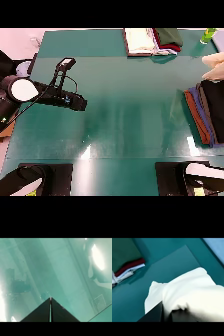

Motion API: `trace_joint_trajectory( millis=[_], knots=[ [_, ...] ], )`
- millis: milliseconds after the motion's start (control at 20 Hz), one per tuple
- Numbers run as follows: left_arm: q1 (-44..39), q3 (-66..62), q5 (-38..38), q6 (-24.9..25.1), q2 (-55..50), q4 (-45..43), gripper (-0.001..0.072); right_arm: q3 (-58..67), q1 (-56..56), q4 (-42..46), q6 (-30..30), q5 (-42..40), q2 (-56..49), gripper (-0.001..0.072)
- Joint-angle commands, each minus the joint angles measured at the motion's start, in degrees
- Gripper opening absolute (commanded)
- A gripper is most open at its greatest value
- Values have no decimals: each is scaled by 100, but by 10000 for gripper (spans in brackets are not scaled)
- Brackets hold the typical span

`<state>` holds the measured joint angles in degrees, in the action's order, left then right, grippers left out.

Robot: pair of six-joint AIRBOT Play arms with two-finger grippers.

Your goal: Fold the shirts.

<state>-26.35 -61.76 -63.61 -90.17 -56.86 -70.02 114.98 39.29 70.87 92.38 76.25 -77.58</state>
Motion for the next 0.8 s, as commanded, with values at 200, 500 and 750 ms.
trace_joint_trajectory(
  millis=[200,500,750],
  knots=[
    [-2,-4,-46,22,4,-2,28,-313,890,-35,-140,1471,706,16],
    [-2,-4,-50,70,4,-9,28,-3060,1370,1113,-734,1104,1773,17],
    [-2,-4,-118,66,4,-7,28,-4900,1364,2302,-850,638,2343,19]
  ],
)
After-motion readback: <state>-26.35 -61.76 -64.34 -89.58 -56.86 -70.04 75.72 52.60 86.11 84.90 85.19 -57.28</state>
